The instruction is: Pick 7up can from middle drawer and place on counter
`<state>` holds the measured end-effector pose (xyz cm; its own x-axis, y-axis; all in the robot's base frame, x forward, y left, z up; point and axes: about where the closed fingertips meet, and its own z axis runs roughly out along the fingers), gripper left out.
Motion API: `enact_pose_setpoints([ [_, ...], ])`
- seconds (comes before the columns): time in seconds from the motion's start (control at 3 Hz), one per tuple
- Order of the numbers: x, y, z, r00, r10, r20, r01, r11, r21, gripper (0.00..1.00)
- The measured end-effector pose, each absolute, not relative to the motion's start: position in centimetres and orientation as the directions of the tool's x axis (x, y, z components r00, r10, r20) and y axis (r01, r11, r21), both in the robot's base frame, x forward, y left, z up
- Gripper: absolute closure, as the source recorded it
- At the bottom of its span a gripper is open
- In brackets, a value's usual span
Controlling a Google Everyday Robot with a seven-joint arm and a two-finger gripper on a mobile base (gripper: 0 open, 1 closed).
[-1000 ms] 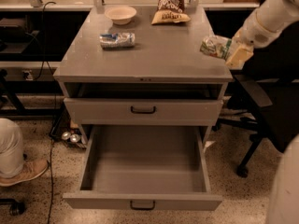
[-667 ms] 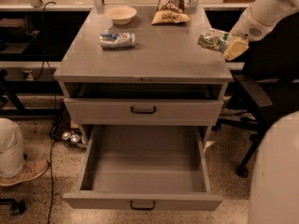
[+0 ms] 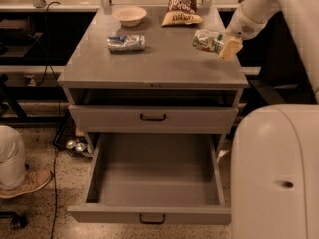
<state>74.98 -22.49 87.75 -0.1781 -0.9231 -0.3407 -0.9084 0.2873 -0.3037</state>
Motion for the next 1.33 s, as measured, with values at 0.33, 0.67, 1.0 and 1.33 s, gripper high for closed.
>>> enact_pose_setpoints([
  [0.33,75.7,-20.5,86.7,-0.159,-0.926,-0.342,-0.926,0.259,-0.273,0.20],
  [0.67,76.4,-19.2,86.0,-0.148,-0.928,-0.342,-0.937,0.242,-0.253,0.00],
  [1.0,76.3,-19.9,86.7,-0.151,-0.926,-0.345,-0.931,0.251,-0.265,0.00],
  [1.33,75.5,-22.0,88.2,-0.173,-0.914,-0.366,-0.913,0.288,-0.290,0.00],
])
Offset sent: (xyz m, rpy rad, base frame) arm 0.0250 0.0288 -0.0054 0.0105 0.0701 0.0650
